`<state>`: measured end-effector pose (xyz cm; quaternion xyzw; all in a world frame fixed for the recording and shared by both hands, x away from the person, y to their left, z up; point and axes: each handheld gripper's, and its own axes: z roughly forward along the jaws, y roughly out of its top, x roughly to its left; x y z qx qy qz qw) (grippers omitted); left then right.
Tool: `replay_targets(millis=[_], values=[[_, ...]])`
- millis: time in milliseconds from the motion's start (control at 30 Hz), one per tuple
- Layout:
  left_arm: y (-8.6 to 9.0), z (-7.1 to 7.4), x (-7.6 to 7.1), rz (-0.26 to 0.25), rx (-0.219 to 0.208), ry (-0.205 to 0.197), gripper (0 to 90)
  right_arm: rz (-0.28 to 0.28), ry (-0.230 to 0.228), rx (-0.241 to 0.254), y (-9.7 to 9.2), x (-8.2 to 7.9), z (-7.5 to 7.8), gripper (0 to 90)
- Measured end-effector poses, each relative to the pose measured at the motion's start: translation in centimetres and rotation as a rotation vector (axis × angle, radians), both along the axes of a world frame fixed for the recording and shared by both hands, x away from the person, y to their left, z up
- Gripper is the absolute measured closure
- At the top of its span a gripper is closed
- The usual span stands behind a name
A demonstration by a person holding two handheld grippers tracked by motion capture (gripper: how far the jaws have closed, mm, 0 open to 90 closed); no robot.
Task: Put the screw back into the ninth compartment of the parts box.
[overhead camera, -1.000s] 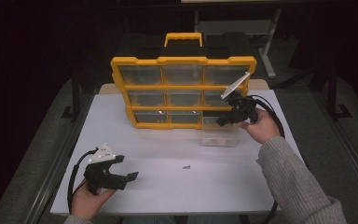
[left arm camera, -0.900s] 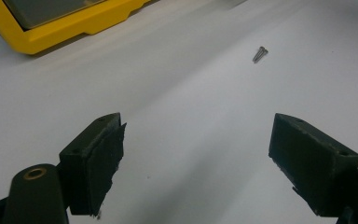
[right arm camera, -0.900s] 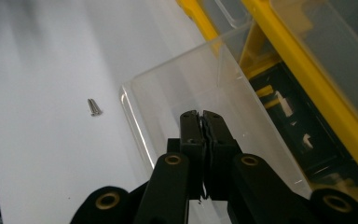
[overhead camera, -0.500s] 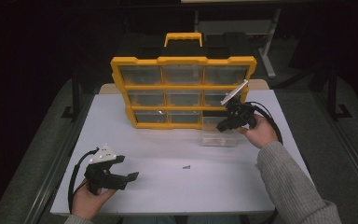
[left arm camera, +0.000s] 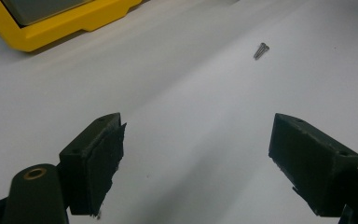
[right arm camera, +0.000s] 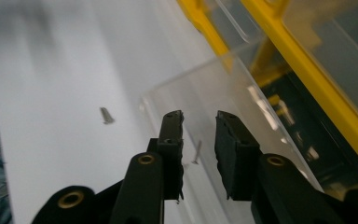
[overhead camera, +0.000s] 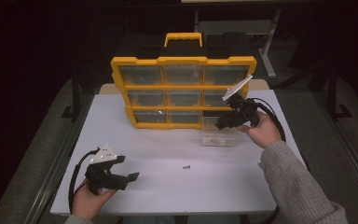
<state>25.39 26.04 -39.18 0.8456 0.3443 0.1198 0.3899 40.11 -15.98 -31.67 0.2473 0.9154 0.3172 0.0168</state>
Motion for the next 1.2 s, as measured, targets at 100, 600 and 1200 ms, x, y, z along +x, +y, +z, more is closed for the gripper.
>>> replay_targets(millis=[100, 600, 1200], values=[[0.0, 0.0, 0.0, 0.001, 0.001, 0.0, 17.5, 0.043, -0.03, 0.017, 0.7, -0.7, 0.9, 65.6], [0.2, 0.2, 0.0, -0.004, 0.004, -0.015, 17.5, 0.15, -0.022, 0.023, 4.4, -3.9, 0.1, 62.3], [0.1, 0.1, 0.0, -0.003, -0.001, -0.006, 17.6, 0.251, 0.057, -0.053, 9.6, -4.8, -6.8, 71.3]])
